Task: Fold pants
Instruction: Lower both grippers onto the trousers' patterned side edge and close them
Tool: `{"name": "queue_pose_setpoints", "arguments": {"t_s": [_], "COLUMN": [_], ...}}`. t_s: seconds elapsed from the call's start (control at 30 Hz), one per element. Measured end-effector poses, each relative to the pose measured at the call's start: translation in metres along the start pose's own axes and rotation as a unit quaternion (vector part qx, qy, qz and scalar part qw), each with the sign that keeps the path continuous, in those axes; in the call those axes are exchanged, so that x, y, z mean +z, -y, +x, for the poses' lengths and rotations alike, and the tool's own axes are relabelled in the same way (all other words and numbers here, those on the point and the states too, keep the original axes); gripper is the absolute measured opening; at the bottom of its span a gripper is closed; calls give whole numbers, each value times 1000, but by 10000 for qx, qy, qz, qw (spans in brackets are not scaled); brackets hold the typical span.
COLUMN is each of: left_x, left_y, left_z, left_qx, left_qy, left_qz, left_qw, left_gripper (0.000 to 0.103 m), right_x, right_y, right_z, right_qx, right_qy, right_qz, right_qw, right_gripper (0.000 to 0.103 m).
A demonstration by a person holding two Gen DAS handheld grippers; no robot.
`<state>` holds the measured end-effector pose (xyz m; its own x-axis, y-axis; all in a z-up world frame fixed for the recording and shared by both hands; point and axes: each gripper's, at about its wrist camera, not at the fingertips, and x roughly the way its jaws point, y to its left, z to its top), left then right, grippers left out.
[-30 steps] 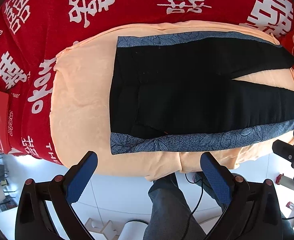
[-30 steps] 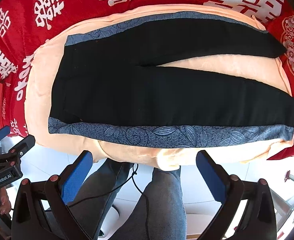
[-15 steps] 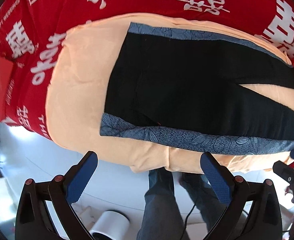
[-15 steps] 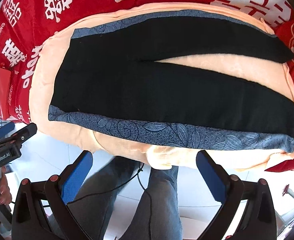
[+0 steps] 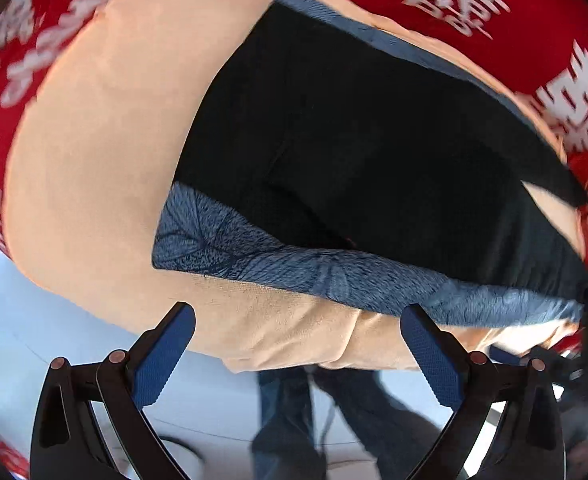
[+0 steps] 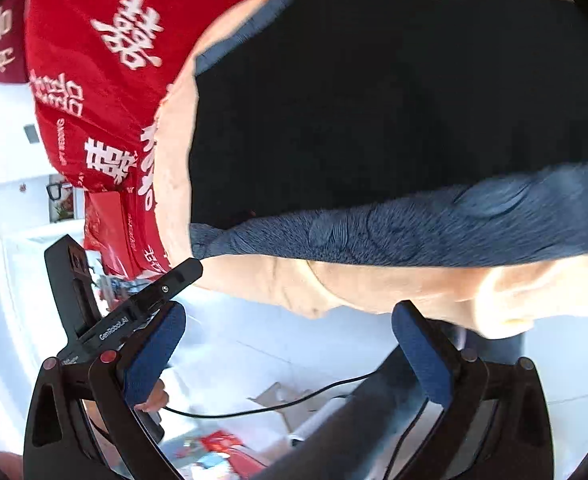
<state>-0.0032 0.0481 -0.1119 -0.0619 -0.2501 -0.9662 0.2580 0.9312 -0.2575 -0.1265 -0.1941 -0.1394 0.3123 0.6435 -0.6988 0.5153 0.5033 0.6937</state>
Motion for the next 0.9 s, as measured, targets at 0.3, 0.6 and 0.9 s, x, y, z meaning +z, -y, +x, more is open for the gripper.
{"name": "queue_pose_setpoints", "arguments": {"t_s": [0.3,0.6,0.9], "left_x": [4,18,36], "left_y": [-29,-16,-13], "left_z": [47,63,73], "left_qx": [-624,-1117,-1010], "left_qy": [-75,-96,-192], "left_qz": [-602,-651,-1054], "left_qw": [9962,9916,9891], "left_gripper": [103,103,50], "right_x": [8,20,18], "right_y": [47,20,29], "right_z": [55,20,1], "right_qx": [797,1906,1567], "right_qy": [376,817,809], "right_qz": [732,471,432], "right_qw": [9934,9771,9834], "right_gripper": [86,60,60]}}
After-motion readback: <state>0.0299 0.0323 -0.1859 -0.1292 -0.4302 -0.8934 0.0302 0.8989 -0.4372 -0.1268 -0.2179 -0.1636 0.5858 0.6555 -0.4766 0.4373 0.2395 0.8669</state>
